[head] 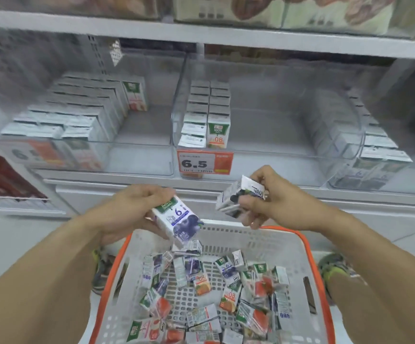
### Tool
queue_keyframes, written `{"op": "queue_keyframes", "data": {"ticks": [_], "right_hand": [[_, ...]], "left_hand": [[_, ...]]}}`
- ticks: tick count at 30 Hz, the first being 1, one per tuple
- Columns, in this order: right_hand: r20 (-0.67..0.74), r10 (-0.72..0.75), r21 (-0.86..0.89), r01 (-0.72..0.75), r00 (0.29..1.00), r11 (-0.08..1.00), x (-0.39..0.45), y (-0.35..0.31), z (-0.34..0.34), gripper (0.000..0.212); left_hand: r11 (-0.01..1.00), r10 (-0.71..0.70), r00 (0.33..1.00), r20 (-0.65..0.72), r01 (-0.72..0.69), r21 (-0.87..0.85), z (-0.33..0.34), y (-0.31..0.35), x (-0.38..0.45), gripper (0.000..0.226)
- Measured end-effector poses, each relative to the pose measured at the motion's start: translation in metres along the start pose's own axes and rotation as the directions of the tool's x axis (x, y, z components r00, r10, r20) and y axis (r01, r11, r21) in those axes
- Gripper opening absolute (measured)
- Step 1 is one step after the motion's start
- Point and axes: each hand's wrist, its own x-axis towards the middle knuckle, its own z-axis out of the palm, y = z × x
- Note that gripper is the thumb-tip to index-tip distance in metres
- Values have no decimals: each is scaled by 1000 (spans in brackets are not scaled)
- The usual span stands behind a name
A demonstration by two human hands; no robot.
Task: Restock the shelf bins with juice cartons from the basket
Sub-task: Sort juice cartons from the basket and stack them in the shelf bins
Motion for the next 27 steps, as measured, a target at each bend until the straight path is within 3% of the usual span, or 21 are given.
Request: {"op": "queue_keyframes", "data": {"ticks": [3, 6, 13, 19, 24, 27], "right_hand": [[-13, -62, 33, 62, 998, 997, -2, -13, -8, 39], [-8, -135, 194, 134, 991, 972, -6, -17, -9, 37], [-55, -312, 365, 310, 948, 878, -9, -23, 2, 49], [-22, -377, 414, 352, 926, 839, -3, -29, 12, 47], [31, -404, 422, 354, 914, 834, 0, -32, 17, 50], [77, -409, 353, 359, 909, 864, -1, -33, 21, 48]], "left_hand": [[999, 48, 995, 85, -48, -2, 1, 12, 1, 38], [999, 9, 991, 133, -3, -45, 0, 18, 0, 38], [986, -25, 996, 90, 40, -165, 15, 23, -1, 36], [948, -30, 998, 52, 44, -315, 25, 22, 6, 51], [947, -36, 984, 172, 88, -308, 25, 15, 11, 69], [959, 40, 970, 240, 30, -282, 27, 13, 13, 67]]}}
